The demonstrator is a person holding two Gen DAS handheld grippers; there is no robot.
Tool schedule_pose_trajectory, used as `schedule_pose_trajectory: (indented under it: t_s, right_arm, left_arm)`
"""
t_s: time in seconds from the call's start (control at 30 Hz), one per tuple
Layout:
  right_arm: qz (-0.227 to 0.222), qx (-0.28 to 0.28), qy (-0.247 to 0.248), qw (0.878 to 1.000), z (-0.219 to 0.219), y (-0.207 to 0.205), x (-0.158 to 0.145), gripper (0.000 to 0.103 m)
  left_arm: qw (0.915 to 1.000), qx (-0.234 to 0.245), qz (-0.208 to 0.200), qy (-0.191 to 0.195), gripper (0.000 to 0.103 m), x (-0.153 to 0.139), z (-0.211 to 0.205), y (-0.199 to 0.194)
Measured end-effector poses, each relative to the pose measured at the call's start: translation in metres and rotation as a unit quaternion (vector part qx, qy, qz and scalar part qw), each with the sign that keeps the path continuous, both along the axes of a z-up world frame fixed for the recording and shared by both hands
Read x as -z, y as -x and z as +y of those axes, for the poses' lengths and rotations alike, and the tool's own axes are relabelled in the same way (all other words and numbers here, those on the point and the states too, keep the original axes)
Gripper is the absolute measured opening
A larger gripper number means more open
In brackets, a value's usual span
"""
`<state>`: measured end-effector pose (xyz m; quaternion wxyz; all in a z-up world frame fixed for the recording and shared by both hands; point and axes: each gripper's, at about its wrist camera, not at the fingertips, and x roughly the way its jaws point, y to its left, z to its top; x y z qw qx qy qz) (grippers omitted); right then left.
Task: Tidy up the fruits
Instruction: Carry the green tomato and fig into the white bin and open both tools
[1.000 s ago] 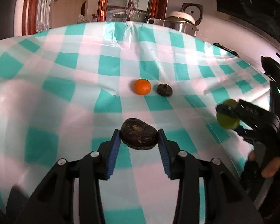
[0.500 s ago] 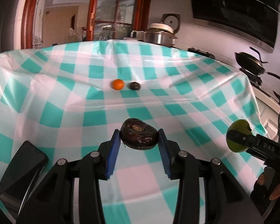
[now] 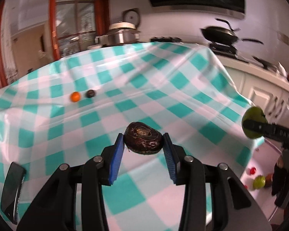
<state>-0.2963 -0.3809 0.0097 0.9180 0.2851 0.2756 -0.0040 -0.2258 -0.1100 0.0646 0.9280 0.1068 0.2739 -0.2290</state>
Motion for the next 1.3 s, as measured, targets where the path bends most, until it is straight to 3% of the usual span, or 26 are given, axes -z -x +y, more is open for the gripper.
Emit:
schedule_pose_trajectory:
  t_s: [0.17,0.37,0.6,0.8,0.83,0.93,1.13,1.3]
  right_arm:
    - [-0.004,0.046,-0.013,0.999,-0.048,0.038,0.010,0.062]
    - [0.012,0.104,0.017,0.994,-0.089,0.086,0.027,0.062]
    - [0.092,0.155,0.066,0.981,-0.116,0.123,0.068,0.062]
    - [0.190,0.169,0.091,0.963,-0.132,0.120,0.103,0.062]
    - [0.204,0.169,0.093,0.960,-0.132,0.118,0.107,0.062]
    - [0.251,0.150,0.098,0.951,-0.133,0.120,0.125,0.062]
    - [0.295,0.142,0.088,0.941,-0.144,0.143,0.148,0.062]
    - [0.316,0.154,0.083,0.933,-0.166,0.132,0.157,0.062]
  left_arm:
    - [0.9984,0.048,0.002,-0.030,0.041,0.007,-0.045,0.019]
    - [0.9923,0.110,0.010,-0.057,0.041,0.018,-0.090,0.041]
    - [0.9719,0.211,0.018,-0.103,0.041,0.041,-0.149,0.087]
    - [0.9349,0.318,0.047,-0.151,0.041,0.073,-0.205,0.130]
    - [0.9237,0.339,0.059,-0.169,0.041,0.085,-0.218,0.137]
    - [0.9007,0.372,0.098,-0.203,0.041,0.116,-0.242,0.145]
    - [0.8707,0.361,0.197,-0.270,0.041,0.202,-0.279,0.125]
    - [0.8474,0.370,0.211,-0.317,0.041,0.243,-0.292,0.130]
